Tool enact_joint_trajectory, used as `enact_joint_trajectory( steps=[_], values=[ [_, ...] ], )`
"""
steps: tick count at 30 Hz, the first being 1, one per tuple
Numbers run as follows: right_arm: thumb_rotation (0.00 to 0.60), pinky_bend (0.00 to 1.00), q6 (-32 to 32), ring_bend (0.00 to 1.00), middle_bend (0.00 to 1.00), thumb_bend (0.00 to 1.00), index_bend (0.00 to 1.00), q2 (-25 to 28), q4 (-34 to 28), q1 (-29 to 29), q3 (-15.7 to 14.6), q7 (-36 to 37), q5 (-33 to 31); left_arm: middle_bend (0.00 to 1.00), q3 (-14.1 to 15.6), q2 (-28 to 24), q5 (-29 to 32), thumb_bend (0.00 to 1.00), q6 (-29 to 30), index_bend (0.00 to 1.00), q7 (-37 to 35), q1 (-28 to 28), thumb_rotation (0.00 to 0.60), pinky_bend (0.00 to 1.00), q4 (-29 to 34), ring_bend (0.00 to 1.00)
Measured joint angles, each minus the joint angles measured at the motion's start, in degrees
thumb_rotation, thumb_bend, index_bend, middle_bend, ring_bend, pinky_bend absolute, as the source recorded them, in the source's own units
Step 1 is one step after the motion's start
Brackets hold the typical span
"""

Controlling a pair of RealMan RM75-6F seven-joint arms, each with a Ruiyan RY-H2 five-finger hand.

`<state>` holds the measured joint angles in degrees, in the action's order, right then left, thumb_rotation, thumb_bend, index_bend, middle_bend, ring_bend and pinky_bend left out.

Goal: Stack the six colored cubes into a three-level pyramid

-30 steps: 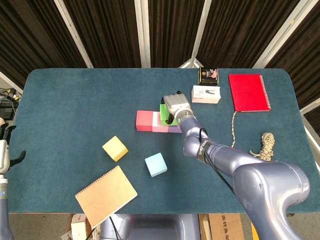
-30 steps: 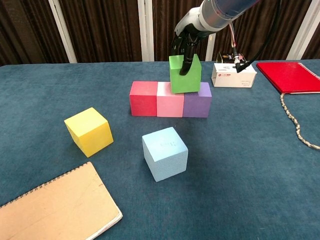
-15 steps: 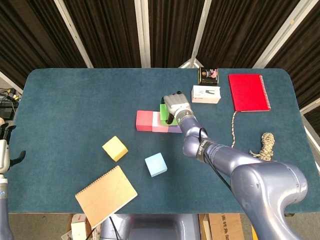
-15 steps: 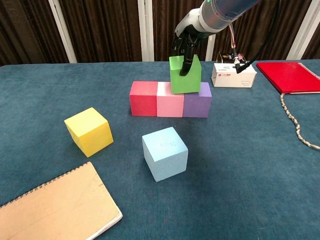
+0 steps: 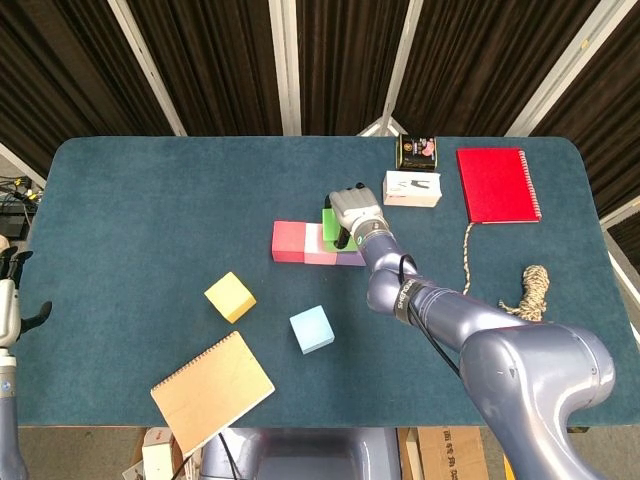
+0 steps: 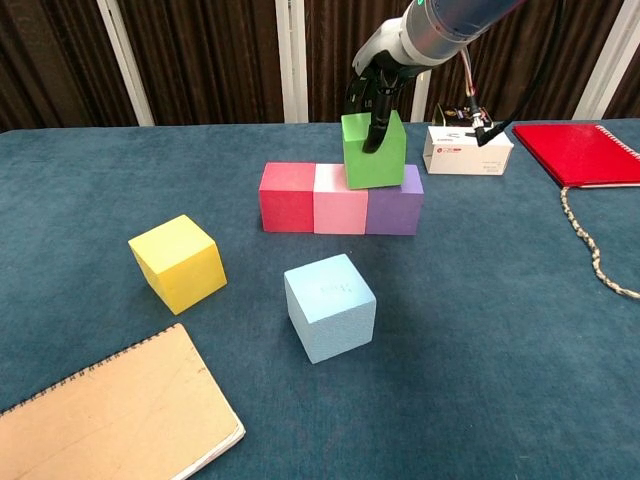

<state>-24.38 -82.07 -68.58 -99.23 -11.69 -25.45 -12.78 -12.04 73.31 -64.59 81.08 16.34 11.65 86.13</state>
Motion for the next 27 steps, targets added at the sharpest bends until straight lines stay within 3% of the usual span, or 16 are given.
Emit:
enact_joint_trajectory(
  steps=[27],
  values=[
    [0.600,0.00,-0.2,0.13,0.27,0.34,0.31,-0.4,-0.4,-0.8,-1.1,1.4,-0.4,0.08,0.1,0.0,-0.1,0.31,0.0,0.18,-0.1,0.0,0.600,0.00,0.0,0.00]
  ],
)
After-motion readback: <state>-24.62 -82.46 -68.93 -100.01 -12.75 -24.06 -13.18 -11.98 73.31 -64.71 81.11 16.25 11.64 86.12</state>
